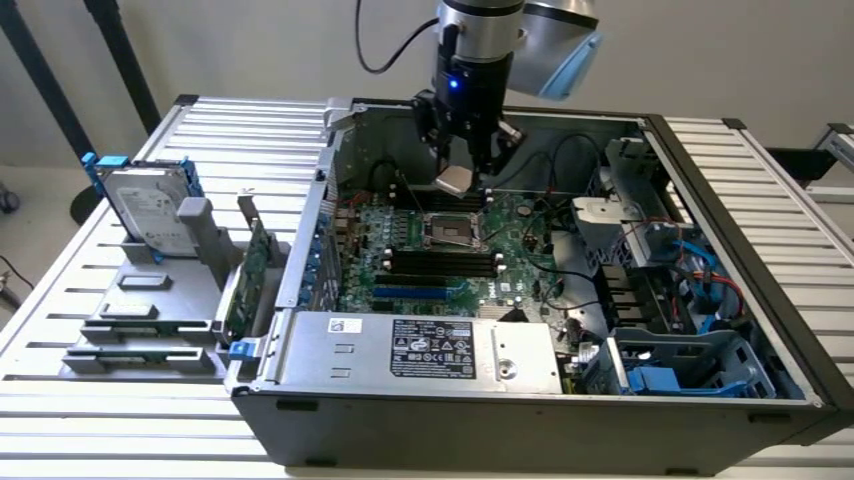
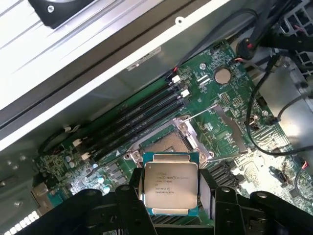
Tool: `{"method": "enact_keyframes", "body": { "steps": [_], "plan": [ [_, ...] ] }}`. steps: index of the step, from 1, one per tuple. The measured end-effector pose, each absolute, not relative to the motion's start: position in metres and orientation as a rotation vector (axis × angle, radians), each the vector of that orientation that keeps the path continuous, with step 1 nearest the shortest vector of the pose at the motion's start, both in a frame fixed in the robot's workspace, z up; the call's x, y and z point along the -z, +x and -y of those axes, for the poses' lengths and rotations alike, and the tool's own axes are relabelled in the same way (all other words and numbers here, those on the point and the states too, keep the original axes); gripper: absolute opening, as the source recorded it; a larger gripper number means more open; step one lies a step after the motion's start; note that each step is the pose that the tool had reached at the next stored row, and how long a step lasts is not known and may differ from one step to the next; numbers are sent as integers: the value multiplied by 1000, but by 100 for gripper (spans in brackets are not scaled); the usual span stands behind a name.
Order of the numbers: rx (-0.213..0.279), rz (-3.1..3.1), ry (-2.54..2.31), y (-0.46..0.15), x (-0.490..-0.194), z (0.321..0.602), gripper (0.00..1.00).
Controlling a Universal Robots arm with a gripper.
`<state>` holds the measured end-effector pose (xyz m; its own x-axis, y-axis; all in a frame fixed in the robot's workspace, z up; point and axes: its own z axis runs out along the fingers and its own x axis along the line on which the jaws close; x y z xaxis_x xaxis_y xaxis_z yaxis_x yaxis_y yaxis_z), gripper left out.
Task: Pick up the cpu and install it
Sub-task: 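Place the cpu into insertion slot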
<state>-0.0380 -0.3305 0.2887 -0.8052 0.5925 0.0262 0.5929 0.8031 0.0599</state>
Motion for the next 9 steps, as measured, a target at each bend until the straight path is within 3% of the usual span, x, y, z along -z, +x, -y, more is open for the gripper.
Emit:
{"method": "enact_keyframes", "body": {
  "steps": [9],
  "plan": [
    [102,2891,-1222,-38,-288,330,55]
  ]
}}
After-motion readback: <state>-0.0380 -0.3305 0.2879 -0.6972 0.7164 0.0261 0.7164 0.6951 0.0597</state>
